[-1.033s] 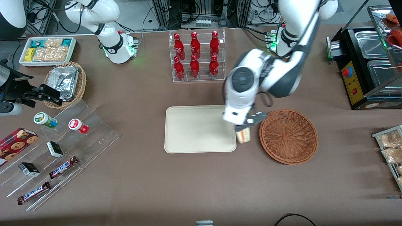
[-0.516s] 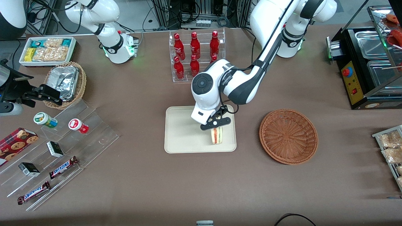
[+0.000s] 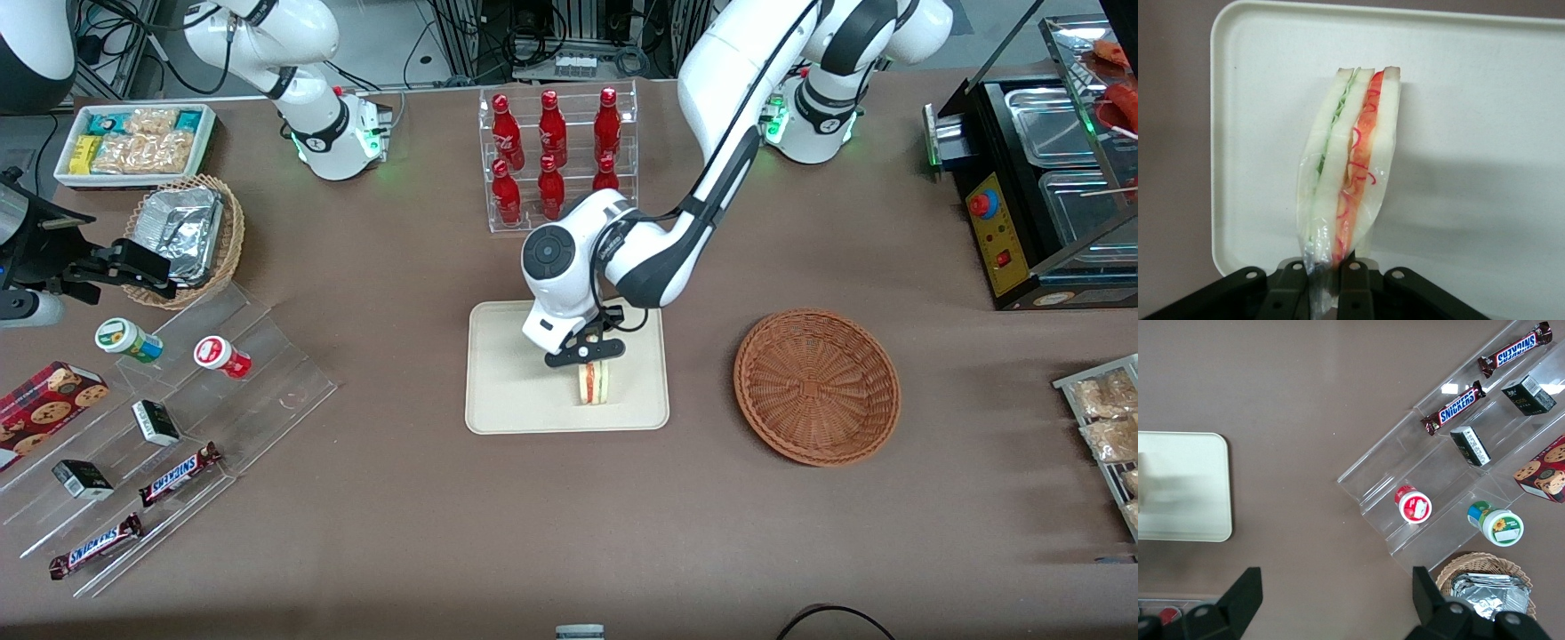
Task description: Place sandwich from basket to tray
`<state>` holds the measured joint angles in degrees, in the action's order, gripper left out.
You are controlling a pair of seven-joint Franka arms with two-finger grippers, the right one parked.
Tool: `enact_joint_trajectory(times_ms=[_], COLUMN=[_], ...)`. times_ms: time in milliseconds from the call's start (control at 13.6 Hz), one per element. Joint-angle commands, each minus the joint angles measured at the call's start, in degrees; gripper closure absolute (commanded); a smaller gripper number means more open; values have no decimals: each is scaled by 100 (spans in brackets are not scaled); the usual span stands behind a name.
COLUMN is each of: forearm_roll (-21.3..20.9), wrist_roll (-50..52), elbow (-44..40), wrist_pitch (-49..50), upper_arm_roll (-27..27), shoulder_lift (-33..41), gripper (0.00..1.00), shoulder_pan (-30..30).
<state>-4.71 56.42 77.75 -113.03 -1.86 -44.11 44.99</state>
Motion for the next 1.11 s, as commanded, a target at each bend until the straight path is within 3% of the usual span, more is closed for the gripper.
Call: enact_joint_trajectory(times_ms=[0,148,221,295,369,811,1033], forearm_roll=[-83,-83,-83,-83,-83,-57,-22], wrist_roll=[0,-17,-43,-44,-52,18,-78], elbow=[-181,-172,-172,-181,-190,-199,-155], wrist_pitch=[-9,-9,0,-9,9,736,1526], upper_arm_roll=[71,71,71,71,71,141,221], shoulder_lift=[-168,-194,-185,-185,-151,981,1921], gripper=[86,84,65,28,1,0,0], shoulder_pan=[124,124,124,124,124,-175,-885])
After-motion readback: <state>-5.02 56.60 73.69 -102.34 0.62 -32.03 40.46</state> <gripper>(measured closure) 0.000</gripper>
